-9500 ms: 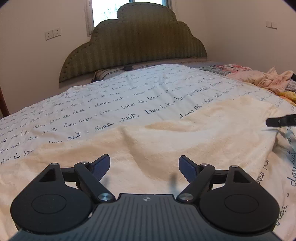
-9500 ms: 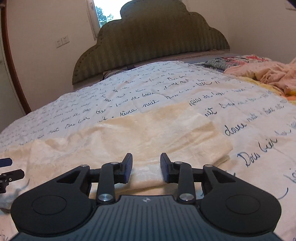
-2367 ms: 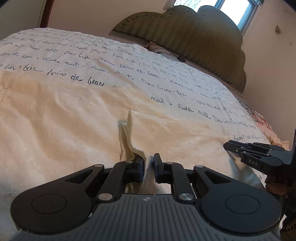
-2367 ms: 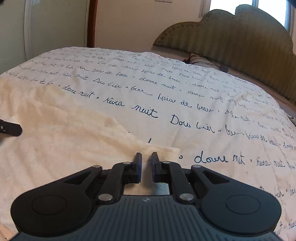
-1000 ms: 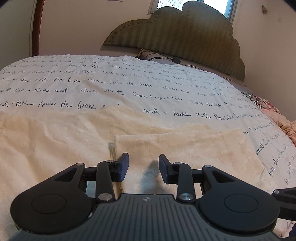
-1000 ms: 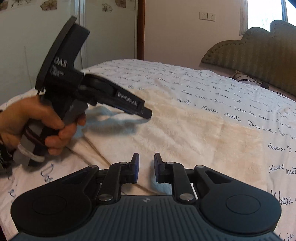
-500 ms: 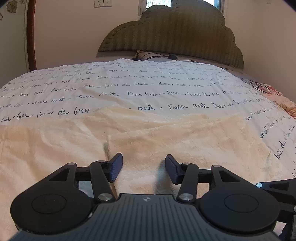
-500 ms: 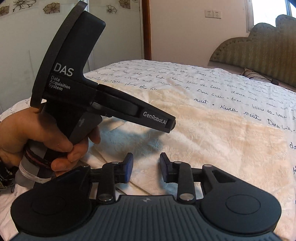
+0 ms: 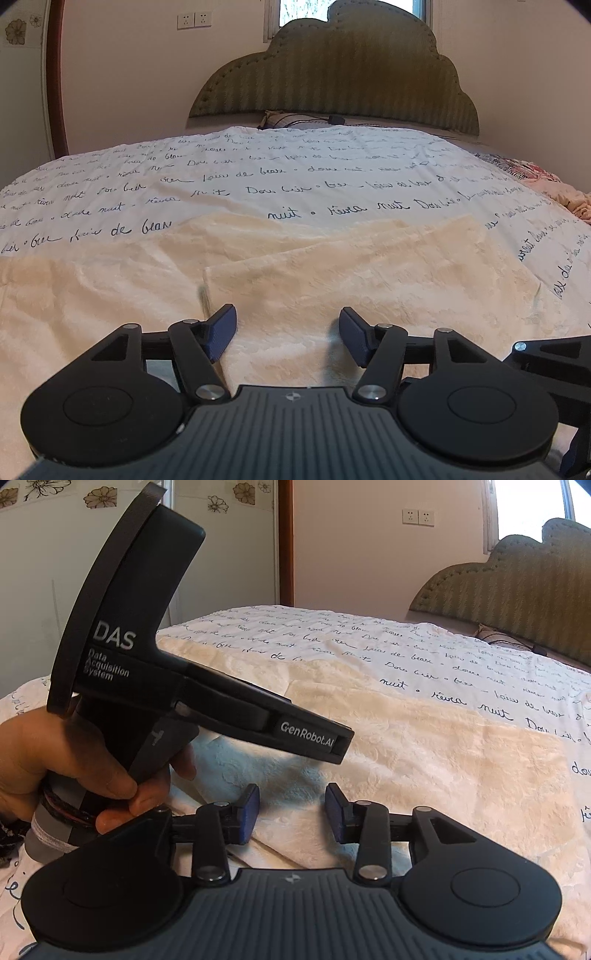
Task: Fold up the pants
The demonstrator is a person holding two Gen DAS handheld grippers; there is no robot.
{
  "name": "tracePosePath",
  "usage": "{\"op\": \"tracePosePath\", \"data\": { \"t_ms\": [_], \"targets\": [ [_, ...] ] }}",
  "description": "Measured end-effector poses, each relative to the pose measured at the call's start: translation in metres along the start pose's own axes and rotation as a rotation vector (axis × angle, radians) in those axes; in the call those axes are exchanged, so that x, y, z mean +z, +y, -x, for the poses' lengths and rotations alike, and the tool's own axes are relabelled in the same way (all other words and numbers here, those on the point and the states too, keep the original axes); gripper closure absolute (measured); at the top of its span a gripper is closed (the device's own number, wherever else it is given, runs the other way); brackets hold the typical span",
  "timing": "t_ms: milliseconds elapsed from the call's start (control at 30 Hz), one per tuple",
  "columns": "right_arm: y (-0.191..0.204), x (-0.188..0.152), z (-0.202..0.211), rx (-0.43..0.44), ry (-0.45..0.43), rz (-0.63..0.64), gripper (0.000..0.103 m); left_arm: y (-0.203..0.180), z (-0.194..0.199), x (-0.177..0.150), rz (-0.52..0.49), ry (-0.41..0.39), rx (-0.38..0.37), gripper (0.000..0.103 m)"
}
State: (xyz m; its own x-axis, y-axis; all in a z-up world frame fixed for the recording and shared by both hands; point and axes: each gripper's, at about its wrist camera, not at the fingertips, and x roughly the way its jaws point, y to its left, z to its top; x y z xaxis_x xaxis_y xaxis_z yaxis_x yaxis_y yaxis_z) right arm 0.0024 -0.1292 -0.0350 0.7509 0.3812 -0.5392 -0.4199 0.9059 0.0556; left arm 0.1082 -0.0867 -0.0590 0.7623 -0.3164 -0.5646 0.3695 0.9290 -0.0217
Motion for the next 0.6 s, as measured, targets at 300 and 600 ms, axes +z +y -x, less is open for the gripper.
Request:
{"op": "tracePosePath", "data": {
  "t_ms": [300,600],
  "targets": [
    [-0.0032,-0.0009,-0.0012,0.006,-0.006,-0.019,0.063,-0.0007,0.0002,-0.0057,-0.012,-0.024,-0.021,0.024],
    [-0.0071,-0.0023,-0.0056,-0.055,-0.005,-0.047,0.034,0.0051,-0.0033,-0.0079,0.032,0.008,-0.002,0.001]
  ]
}}
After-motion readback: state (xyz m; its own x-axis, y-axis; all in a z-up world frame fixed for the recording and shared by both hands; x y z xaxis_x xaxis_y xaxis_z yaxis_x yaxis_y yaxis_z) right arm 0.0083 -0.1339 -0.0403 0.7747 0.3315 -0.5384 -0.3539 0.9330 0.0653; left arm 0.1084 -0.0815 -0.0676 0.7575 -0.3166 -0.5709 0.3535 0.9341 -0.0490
